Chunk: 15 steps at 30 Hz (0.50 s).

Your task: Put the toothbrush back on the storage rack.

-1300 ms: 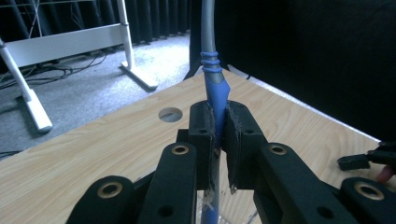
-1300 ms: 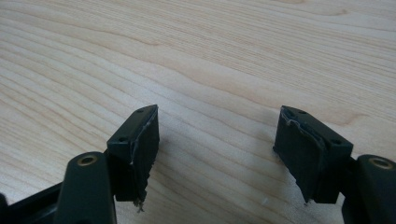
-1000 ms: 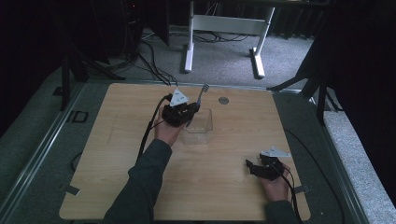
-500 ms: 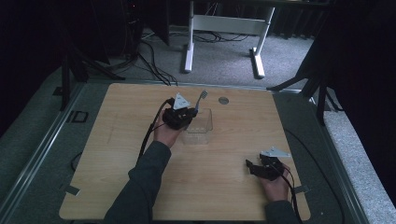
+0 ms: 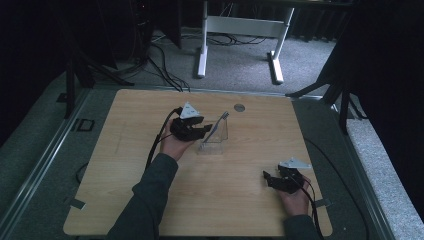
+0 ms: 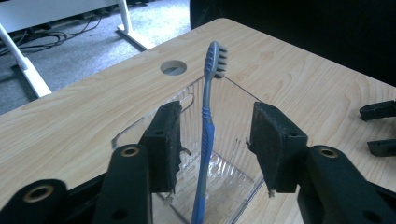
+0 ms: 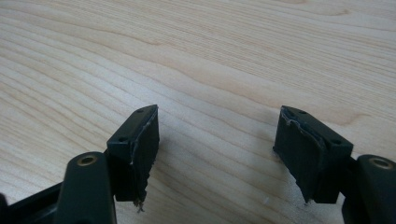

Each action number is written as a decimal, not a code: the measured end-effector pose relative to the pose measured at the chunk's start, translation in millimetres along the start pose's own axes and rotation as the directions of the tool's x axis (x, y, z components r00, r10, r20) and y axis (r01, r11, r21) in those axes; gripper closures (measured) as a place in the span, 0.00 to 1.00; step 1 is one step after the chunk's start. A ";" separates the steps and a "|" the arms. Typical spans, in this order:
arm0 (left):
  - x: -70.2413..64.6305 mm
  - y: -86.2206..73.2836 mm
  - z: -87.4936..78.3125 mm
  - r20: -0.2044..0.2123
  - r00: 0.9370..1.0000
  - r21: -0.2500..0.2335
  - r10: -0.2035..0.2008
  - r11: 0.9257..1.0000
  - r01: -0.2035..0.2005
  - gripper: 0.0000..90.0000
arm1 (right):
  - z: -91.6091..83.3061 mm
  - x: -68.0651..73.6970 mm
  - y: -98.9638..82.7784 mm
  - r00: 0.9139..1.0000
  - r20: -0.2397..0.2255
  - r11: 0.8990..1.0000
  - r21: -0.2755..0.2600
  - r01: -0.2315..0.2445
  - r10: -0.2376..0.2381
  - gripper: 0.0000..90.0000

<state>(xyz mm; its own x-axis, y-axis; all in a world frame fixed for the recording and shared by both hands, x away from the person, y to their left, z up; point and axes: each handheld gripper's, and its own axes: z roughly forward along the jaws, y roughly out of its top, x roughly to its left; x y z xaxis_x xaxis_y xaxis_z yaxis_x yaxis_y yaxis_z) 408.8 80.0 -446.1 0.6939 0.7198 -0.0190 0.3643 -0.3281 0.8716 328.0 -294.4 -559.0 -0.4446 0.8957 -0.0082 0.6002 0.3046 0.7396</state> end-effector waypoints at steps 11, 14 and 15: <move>15.0 -8.7 -25.9 -0.053 0.997 -0.041 -0.052 0.998 0.050 0.50 | 0.0 0.0 0.0 1.000 0.000 1.000 0.000 0.000 0.000 0.34; 21.6 -17.3 -28.9 -0.059 0.995 -0.035 -0.082 0.996 0.080 0.49 | 0.0 0.0 0.0 1.000 0.000 1.000 0.000 -0.001 0.001 0.34; 23.7 -21.1 -29.5 -0.064 0.994 -0.030 -0.087 0.996 0.085 0.49 | 0.0 0.0 0.0 1.000 0.000 1.000 0.000 -0.001 0.001 0.34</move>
<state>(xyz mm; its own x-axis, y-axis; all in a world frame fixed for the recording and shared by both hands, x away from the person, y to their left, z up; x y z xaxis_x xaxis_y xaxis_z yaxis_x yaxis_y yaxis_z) 399.2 122.0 -450.5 0.6181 0.7836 -0.0635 0.4033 -0.2468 0.8812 328.0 -294.4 -559.0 -0.4441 0.8959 -0.0077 0.6006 0.3040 0.7395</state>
